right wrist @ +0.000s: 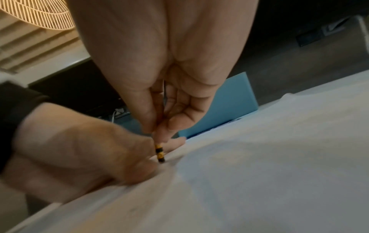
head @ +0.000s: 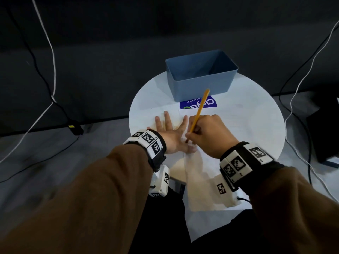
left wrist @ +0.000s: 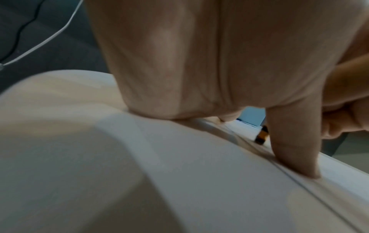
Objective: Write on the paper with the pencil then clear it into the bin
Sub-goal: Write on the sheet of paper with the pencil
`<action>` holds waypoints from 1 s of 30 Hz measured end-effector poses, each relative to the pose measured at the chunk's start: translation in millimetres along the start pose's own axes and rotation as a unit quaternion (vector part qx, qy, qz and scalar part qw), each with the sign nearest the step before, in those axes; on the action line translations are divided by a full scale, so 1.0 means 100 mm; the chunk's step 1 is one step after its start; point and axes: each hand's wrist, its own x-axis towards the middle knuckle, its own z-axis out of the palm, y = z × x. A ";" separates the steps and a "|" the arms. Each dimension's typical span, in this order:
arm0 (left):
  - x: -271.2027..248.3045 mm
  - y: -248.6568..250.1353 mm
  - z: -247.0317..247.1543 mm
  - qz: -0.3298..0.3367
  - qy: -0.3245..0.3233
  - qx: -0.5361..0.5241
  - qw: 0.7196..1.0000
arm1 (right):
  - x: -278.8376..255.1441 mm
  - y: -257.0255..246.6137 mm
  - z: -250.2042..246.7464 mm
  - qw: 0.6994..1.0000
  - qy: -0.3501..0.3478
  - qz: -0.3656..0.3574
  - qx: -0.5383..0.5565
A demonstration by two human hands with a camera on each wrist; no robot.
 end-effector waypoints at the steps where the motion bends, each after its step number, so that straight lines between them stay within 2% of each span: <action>1: 0.00 -0.01 -0.01 0.006 -0.002 -0.006 1.000 | 0.00 0.06 -0.04 1.000 0.009 0.015 -0.002; 5: -0.01 -0.03 -0.03 0.008 -0.007 -0.006 1.000 | 0.00 0.18 -0.19 0.998 0.049 0.048 0.002; 10: -0.02 -0.01 0.00 0.002 0.000 0.009 1.000 | 0.02 -0.02 -0.03 1.000 0.002 -0.010 0.009; 16: -0.04 -0.03 -0.04 0.010 -0.010 -0.010 1.000 | 0.01 0.14 -0.11 0.998 0.037 0.040 -0.016; 21: -0.05 -0.01 -0.02 0.008 -0.002 -0.001 1.000 | 0.02 0.06 -0.02 1.000 0.012 0.021 -0.009; 27: -0.02 -0.04 -0.03 0.008 -0.017 -0.020 1.000 | -0.08 0.41 -0.33 0.991 0.072 0.111 -0.031; 30: -0.01 -0.04 -0.04 0.008 -0.019 -0.016 1.000 | -0.07 0.47 -0.38 0.989 0.094 0.112 -0.004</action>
